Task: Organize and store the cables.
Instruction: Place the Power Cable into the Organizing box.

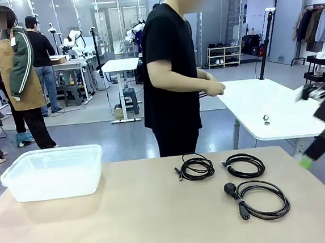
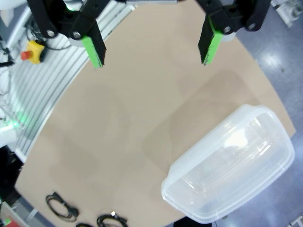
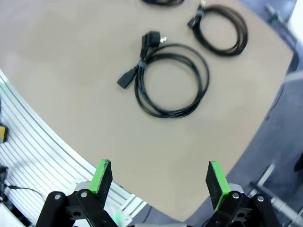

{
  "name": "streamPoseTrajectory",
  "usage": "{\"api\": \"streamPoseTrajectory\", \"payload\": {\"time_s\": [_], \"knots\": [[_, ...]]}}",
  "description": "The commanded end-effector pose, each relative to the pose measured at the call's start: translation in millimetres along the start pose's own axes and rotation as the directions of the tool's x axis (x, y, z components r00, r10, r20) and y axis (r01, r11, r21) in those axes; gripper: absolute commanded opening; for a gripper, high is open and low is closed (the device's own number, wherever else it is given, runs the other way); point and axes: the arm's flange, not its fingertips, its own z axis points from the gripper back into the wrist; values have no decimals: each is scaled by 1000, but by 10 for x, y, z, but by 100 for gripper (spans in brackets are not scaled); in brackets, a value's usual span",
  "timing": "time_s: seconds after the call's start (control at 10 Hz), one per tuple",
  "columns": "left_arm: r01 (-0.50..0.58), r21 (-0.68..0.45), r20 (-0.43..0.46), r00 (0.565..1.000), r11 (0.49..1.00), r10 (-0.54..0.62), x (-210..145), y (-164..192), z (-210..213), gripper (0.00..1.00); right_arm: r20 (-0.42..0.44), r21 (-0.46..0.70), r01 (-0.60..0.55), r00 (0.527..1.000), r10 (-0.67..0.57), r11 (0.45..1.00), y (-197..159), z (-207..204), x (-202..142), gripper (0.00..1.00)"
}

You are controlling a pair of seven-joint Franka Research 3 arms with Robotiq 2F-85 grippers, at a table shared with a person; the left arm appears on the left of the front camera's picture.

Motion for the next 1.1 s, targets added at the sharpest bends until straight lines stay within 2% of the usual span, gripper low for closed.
{"api": "streamPoseTrajectory", "payload": {"time_s": [0.0, 0.3, 0.4, 0.6, 1.0], "knots": [[12, -4, -2, 1000, 1000, -12, 11, 8, 24, 100, -81, -32, 125, 989, -128, 992, 66, -252, 235, 100], [12, -4, -2, 1000, 1000, -12, 11, 8, 24, 100, -119, -57, 301, 945, -306, 952, 240, -893, 502, 100], [12, -4, -2, 1000, 1000, -12, 11, 8, 24, 100, -103, -66, 356, 927, -361, 932, 293, -1087, 593, 100], [12, -4, -2, 1000, 1000, -12, 11, 8, 24, 100, -87, -97, 373, 920, -381, 923, 372, -1462, 778, 100], [12, -4, -2, 1000, 1000, -12, 11, 8, 24, 100, -80, -129, 452, 882, -464, 883, 478, -1866, 954, 100]]}}
